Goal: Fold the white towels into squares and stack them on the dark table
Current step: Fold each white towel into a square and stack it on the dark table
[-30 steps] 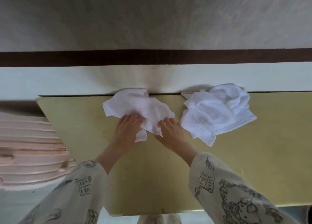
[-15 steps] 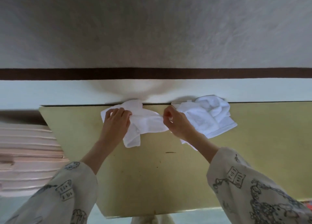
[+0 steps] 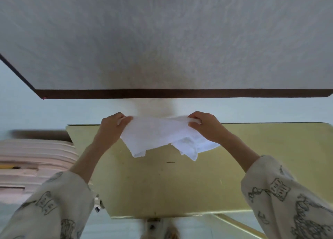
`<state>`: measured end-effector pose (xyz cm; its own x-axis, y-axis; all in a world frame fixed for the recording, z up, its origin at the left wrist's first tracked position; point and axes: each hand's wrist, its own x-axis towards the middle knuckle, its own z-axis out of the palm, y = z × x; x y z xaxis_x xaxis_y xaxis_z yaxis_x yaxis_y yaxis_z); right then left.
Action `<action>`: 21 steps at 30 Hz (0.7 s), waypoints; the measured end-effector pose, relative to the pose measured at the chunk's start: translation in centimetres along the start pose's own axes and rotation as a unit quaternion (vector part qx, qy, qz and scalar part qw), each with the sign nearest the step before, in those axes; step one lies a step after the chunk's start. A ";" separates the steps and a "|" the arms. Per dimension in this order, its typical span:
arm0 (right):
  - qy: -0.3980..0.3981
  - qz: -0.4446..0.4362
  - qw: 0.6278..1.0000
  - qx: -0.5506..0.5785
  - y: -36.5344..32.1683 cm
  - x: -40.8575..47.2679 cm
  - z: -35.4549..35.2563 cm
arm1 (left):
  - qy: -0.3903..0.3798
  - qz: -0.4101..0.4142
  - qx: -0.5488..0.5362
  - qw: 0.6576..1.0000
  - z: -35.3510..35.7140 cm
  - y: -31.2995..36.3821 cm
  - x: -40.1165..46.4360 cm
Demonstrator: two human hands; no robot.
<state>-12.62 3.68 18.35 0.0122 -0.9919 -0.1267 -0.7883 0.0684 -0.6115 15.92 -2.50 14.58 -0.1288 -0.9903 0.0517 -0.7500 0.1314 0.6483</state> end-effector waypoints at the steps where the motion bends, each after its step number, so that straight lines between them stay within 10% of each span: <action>1: 0.014 0.005 1.000 0.009 0.0 -0.8 -0.4 | -0.017 0.006 -0.007 1.000 -0.5 0.2 -0.6; 21: 0.013 0.126 0.981 0.147 3.7 -8.3 4.6 | -0.130 -0.092 -0.114 0.981 -0.1 -2.3 -9.5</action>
<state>-12.79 12.69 13.57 -0.1794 -0.9415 -0.2853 -0.5531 0.3363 -0.7622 18.94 6.64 12.70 -0.1892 -0.9475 -0.2579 -0.6150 -0.0904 0.7833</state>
